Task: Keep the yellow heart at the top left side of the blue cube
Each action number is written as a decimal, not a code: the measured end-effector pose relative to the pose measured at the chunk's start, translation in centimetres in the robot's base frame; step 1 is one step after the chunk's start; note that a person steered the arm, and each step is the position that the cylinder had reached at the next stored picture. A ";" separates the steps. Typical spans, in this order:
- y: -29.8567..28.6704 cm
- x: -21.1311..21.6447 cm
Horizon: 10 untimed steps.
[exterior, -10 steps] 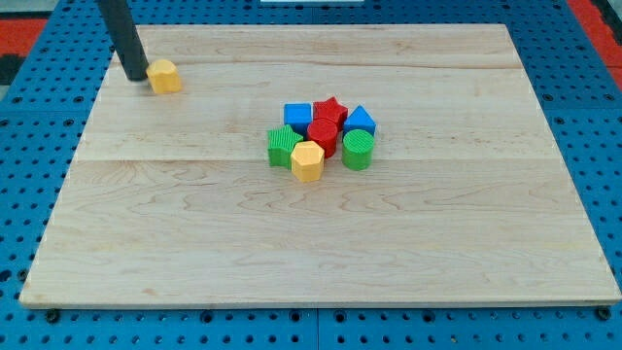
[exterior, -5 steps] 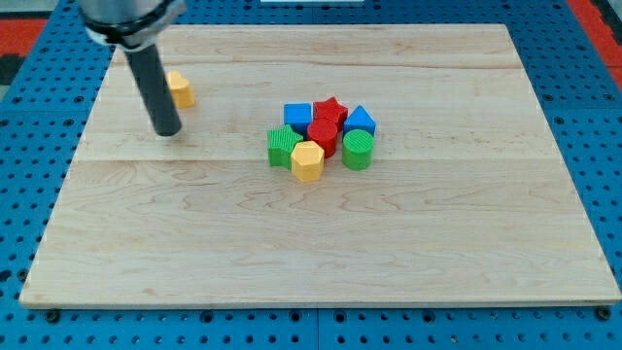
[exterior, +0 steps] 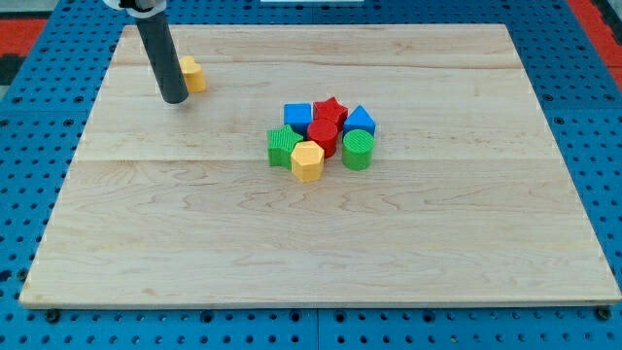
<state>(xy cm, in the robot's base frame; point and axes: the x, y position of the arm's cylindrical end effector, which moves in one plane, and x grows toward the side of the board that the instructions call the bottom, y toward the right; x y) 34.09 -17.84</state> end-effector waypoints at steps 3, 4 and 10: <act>-4.6 -5.1; -3.8 -6.3; 12.6 -1.4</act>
